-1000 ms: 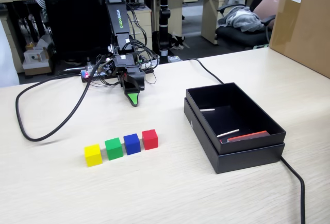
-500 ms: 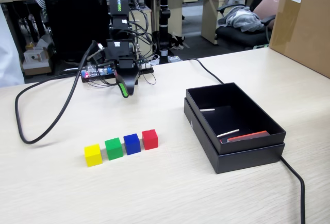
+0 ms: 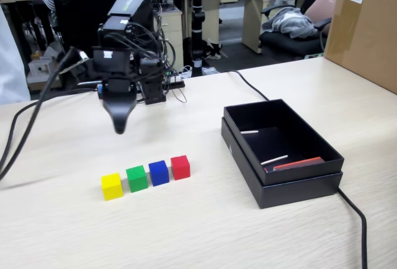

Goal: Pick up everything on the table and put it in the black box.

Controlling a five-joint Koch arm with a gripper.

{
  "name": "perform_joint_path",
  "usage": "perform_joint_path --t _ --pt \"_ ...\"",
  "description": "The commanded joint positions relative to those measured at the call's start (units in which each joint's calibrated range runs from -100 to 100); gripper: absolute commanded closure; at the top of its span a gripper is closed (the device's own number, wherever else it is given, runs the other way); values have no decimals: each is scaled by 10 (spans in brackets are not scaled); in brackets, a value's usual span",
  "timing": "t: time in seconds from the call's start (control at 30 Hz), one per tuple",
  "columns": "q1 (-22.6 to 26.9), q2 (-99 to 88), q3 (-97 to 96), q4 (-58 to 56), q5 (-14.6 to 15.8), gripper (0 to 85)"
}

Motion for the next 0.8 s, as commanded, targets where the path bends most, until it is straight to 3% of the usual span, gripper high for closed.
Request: perform_joint_path --t 0.0,0.33,0.77 --pt "-9 65 85 -3 -11 388" --pt "-17 263 202 -3 -16 398" --pt "5 397 305 -49 6 422"
